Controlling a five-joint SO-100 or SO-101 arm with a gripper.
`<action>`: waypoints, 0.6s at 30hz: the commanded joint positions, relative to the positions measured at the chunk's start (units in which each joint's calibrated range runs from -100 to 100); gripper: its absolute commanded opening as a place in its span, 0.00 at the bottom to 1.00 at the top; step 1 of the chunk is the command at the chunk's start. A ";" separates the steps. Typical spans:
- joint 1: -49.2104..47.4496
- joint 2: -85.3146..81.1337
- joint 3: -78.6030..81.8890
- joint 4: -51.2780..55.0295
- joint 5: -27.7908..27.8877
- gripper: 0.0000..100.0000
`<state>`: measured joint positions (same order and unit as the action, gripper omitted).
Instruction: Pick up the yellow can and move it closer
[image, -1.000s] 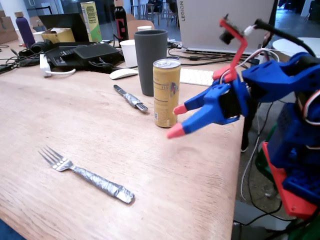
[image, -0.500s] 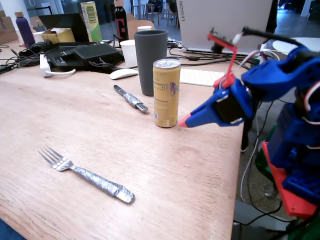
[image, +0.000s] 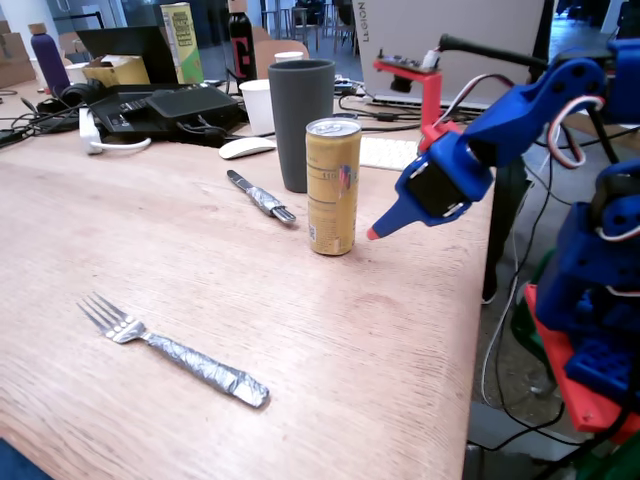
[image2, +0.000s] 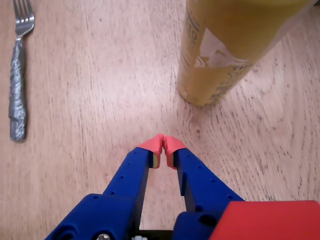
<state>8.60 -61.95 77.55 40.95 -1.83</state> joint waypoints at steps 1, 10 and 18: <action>-2.00 0.12 -1.05 -2.94 0.15 0.00; -4.20 0.12 16.79 -32.66 0.24 0.00; -3.52 -1.08 17.83 -38.57 0.24 0.00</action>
<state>4.65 -61.95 96.93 3.52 -1.68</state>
